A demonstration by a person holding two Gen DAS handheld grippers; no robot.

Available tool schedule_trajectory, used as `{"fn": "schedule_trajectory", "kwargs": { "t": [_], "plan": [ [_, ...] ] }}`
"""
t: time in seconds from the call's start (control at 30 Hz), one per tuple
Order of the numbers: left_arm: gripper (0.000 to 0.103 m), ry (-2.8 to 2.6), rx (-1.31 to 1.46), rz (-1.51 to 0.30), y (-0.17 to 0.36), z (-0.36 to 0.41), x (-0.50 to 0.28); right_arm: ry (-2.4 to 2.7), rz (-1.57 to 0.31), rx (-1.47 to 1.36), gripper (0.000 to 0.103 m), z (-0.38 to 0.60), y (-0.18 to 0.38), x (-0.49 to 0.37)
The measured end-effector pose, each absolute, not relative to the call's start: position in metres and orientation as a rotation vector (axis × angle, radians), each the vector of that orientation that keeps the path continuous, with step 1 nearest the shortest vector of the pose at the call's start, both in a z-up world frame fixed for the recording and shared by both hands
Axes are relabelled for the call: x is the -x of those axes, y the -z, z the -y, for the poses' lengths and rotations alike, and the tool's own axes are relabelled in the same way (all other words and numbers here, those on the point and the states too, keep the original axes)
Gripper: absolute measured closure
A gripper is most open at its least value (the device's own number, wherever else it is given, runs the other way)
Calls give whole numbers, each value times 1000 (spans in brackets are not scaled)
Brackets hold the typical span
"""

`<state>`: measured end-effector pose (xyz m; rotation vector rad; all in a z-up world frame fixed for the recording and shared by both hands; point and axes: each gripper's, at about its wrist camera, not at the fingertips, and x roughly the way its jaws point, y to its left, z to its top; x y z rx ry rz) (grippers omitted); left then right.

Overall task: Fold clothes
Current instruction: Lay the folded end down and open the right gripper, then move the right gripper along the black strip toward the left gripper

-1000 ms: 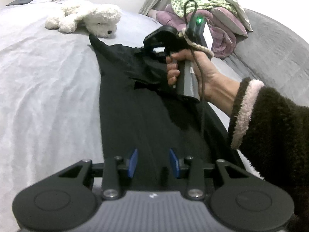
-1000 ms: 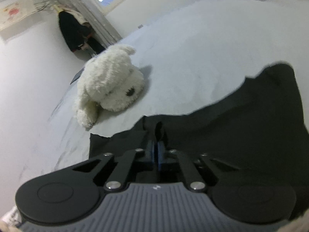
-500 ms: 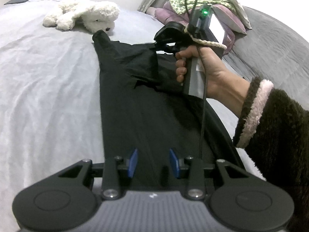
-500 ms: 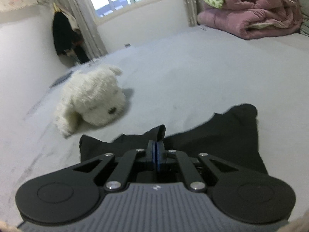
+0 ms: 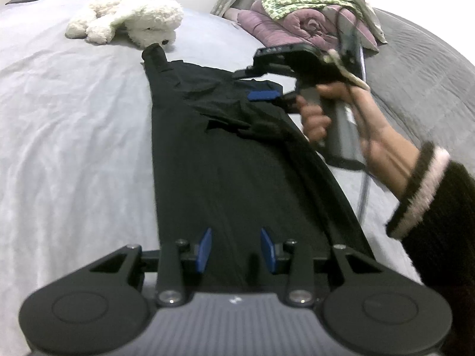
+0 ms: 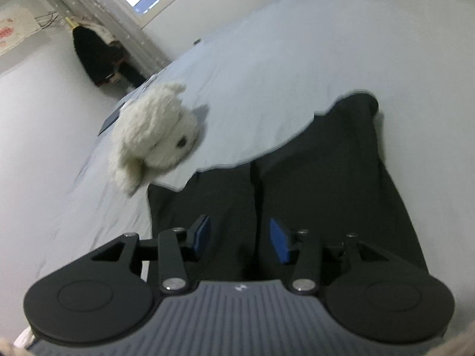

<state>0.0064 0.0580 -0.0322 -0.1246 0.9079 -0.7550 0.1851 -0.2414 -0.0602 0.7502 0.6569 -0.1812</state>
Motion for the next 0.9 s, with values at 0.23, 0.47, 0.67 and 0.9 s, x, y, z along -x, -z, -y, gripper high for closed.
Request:
{"fn": "schedule_trajectory", "kwargs": {
  "t": [0.23,0.47,0.67,0.9],
  "plan": [
    [66,756,86,-927,37,-53,-2,122,-732,-714,72,214,72,-161],
    [66,789,64,-953,36,-52,0,184,-747,-665,95,211,68,-149],
    [66,806,74,-949,33,-57,0,98,-745,-739,82,204,59,-129],
    [66,813,84,-932,25,-69,5,-21,-784,-812,61,169,59,-95]
  ]
}}
